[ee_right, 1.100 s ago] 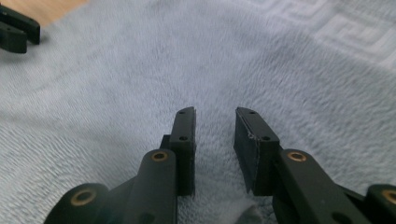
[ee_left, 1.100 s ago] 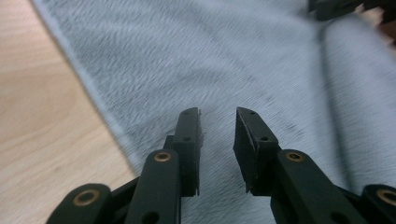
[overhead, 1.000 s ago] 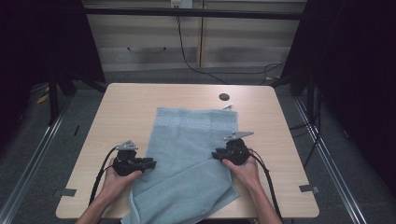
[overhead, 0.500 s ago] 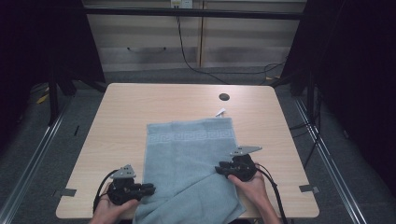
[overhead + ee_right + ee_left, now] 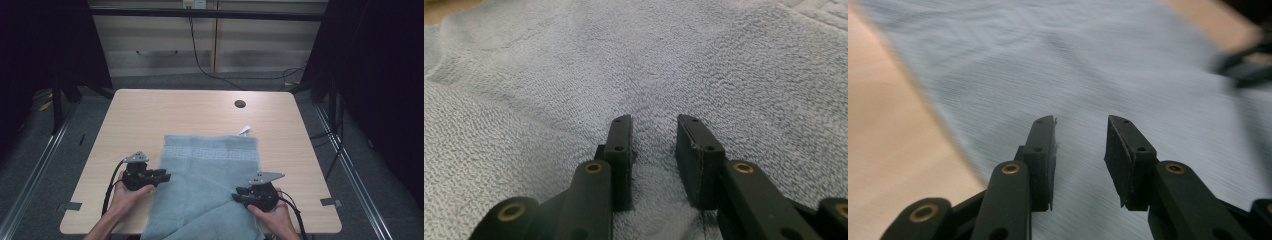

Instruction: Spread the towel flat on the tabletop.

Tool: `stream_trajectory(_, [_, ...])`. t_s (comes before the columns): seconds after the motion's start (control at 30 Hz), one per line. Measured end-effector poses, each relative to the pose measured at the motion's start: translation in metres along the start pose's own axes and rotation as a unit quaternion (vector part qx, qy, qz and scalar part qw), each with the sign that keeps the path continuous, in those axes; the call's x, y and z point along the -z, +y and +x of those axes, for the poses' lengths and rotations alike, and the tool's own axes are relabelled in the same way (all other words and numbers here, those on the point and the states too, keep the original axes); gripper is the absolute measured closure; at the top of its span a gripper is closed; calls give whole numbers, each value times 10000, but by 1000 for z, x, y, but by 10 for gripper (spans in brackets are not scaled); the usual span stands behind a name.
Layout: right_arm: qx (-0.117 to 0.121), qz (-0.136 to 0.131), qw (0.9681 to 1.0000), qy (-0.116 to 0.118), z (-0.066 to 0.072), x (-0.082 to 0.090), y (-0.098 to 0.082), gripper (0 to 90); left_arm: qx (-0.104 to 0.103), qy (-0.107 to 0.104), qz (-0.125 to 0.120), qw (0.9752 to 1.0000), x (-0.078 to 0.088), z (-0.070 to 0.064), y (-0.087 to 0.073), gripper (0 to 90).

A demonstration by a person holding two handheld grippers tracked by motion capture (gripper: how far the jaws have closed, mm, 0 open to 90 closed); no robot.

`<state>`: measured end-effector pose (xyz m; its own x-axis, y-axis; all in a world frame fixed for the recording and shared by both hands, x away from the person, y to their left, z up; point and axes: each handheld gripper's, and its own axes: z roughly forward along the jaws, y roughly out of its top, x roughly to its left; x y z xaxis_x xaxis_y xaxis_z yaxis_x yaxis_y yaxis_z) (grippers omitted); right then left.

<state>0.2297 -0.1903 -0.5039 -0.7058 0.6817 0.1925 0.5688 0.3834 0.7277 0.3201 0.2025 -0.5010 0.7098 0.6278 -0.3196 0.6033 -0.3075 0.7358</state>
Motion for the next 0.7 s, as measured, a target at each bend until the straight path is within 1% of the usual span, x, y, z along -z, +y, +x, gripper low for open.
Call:
stream_trajectory(0.03, [-5,28,10000,11,1,1,0,687,87,12,8,10000,-5,2,2,634])
stream_trajectory(0.07, [30,17,10000,11,2,1,-1,687,62,125,100,9999,-10,2,3,623])
stream_trajectory(0.1, [37,34,10000,7,3,1,-1,687,-61,117,110,9999,-14,1,2,633])
stream_trajectory(0.13, [36,30,10000,-1,3,1,-1,687,-82,127,90,9998,-15,0,2,648])
stream_trajectory(0.2, [31,18,10000,-10,3,1,-1,687,-312,180,174,9992,-12,-5,0,679])
stream_trajectory(0.27, [23,19,10000,14,4,2,-2,686,-384,92,216,9990,-7,-8,-5,685])
stream_trajectory(0.3, [44,39,10000,11,5,3,-3,686,-431,89,230,9988,-2,-11,-10,702])
stream_trajectory(0.37, [35,29,10000,38,9,6,-7,687,-398,-64,278,9988,5,-14,-17,709])
stream_trajectory(0.4, [7,37,10000,64,11,8,-9,686,-383,-92,280,9988,8,-16,-21,711])
stream_trajectory(0.43, [27,49,10000,73,13,9,-10,687,-397,-157,319,9986,12,-19,-25,712])
stream_trajectory(0.47, [51,65,9999,82,16,11,-12,686,-443,-178,340,9983,15,-21,-27,712])
stream_trajectory(0.5, [51,81,9999,62,17,12,-13,686,-450,-144,325,9984,18,-23,-30,713])
stream_trajectory(0.6, [37,76,9999,68,23,15,-17,686,-297,-250,354,9986,24,-28,-37,711])
stream_trajectory(0.67, [-21,114,9999,58,28,17,-18,686,-361,-199,373,9985,26,-33,-40,711])
stream_trajectory(0.7, [18,142,9999,67,31,18,-19,686,-319,-247,388,9984,27,-34,-41,710])
